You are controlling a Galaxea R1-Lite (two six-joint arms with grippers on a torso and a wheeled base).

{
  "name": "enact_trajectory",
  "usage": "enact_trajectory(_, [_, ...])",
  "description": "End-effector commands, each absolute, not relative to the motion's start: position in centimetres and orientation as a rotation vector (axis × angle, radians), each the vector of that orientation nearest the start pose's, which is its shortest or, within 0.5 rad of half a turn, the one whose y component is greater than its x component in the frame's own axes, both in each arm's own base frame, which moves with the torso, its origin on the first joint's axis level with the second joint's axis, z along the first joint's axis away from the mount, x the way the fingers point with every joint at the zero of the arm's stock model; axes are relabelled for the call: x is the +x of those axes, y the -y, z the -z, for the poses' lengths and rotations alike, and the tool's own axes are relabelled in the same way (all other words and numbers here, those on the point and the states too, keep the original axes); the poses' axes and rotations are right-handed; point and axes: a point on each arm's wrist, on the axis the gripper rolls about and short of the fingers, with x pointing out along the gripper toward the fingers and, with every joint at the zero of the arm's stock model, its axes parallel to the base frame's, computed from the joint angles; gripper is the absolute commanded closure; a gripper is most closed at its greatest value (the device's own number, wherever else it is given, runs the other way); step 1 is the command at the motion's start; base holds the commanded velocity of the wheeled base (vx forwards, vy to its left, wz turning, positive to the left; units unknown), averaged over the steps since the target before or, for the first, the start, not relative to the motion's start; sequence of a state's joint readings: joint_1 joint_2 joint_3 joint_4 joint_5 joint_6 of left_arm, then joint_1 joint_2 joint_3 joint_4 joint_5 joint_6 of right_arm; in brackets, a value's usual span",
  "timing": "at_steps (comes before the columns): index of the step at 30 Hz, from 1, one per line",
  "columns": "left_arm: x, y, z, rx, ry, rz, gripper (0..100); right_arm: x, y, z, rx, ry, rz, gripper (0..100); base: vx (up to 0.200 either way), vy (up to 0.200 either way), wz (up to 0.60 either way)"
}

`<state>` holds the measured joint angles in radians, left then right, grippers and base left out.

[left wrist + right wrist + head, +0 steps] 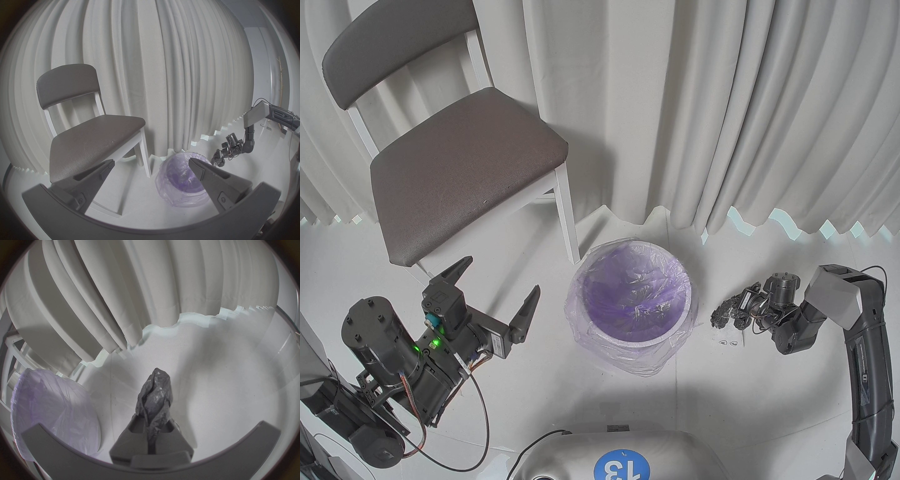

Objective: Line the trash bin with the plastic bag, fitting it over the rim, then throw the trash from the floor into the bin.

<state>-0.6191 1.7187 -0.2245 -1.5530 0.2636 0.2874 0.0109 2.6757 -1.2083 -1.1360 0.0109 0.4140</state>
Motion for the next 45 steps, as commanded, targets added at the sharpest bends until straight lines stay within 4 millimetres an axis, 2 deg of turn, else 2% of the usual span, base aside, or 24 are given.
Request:
enact_trajectory(1, [18.5, 13.4, -13.3, 0.271, 0.107, 0.377, 0, 45.2, -0.5, 7.4, 0.411, -0.320, 0.031, 100, 0.000, 0.000, 0.00])
enact_trajectory(15, [18.2, 13.4, -13.5, 0.272, 0.120, 0.385, 0, 45.1, -0.6, 7.4, 0.401, -0.300, 0.006, 100, 0.000, 0.000, 0.00])
enact_trajectory(25, [18.1, 13.4, -13.6, 0.272, 0.122, 0.390, 0, 44.9, -0.9, 7.9, 0.273, -0.259, -0.023, 100, 0.000, 0.000, 0.00])
enact_trajectory(36, [18.0, 13.4, -13.7, 0.269, 0.128, 0.390, 0, 45.4, -1.0, 7.9, 0.283, -0.269, -0.019, 100, 0.000, 0.000, 0.00])
enact_trajectory(40, [18.0, 13.4, -13.7, 0.269, 0.129, 0.389, 0, 46.5, -0.9, 8.8, 0.274, -0.126, -0.012, 100, 0.000, 0.000, 0.00])
enact_trajectory(45, [18.0, 13.4, -13.6, 0.271, 0.125, 0.390, 0, 46.6, -0.9, 9.6, 0.254, -0.218, 0.003, 100, 0.000, 0.000, 0.00])
